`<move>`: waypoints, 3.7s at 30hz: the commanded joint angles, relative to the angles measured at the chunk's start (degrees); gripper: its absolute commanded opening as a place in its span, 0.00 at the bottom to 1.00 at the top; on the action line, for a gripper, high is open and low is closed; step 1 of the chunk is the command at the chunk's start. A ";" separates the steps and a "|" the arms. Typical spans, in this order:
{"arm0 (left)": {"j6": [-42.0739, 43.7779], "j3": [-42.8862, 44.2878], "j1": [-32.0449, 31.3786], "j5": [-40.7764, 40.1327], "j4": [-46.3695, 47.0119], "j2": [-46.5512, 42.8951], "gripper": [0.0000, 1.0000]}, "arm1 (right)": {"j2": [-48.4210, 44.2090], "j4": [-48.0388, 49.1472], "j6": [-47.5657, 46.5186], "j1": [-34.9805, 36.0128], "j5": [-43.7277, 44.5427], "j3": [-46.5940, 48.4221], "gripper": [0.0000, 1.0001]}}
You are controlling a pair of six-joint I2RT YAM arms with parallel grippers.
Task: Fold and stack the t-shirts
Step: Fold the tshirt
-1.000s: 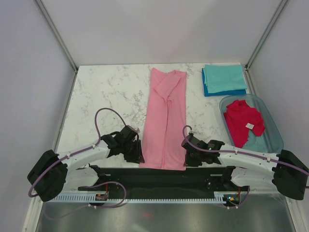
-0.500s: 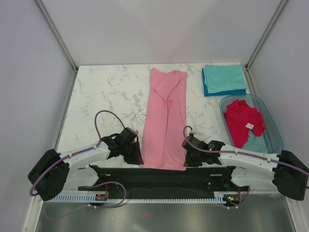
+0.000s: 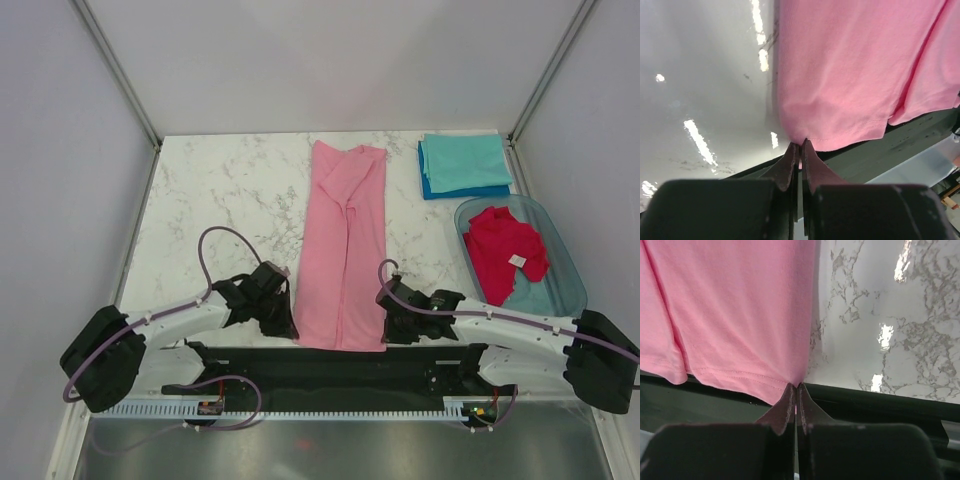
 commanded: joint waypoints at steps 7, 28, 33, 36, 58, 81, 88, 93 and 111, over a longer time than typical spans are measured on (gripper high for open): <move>0.84 14.70 2.03 1.31 -0.31 9.21 0.02 | 10.00 -0.81 -11.35 -3.79 5.79 12.06 0.00; 11.92 43.71 20.05 6.05 -1.01 35.76 0.02 | 34.52 0.96 -37.20 -26.72 4.30 39.23 0.00; 12.27 49.16 22.25 7.99 -1.10 40.05 0.02 | 36.19 0.25 -39.75 -31.02 2.98 43.35 0.00; 12.18 52.50 23.04 10.28 -0.93 42.52 0.02 | 38.65 -0.02 -40.45 -33.22 1.49 46.25 0.00; 10.51 71.31 27.09 11.77 0.04 56.06 0.03 | 53.76 2.79 -39.75 -40.00 -4.49 61.90 0.03; 18.51 54.63 24.02 4.23 -5.76 42.54 0.37 | 41.03 2.88 -39.75 -41.85 -13.52 45.57 0.46; 19.04 48.56 23.14 2.55 -5.67 42.18 0.37 | 41.12 6.75 -40.37 -41.23 -16.36 39.16 0.47; 19.48 47.68 21.82 2.02 -5.41 43.85 0.36 | 41.38 9.21 -40.98 -41.14 -17.14 36.69 0.41; 12.45 34.84 17.16 3.95 -3.12 30.94 0.27 | 27.59 5.18 -40.19 -41.23 -12.67 23.50 0.27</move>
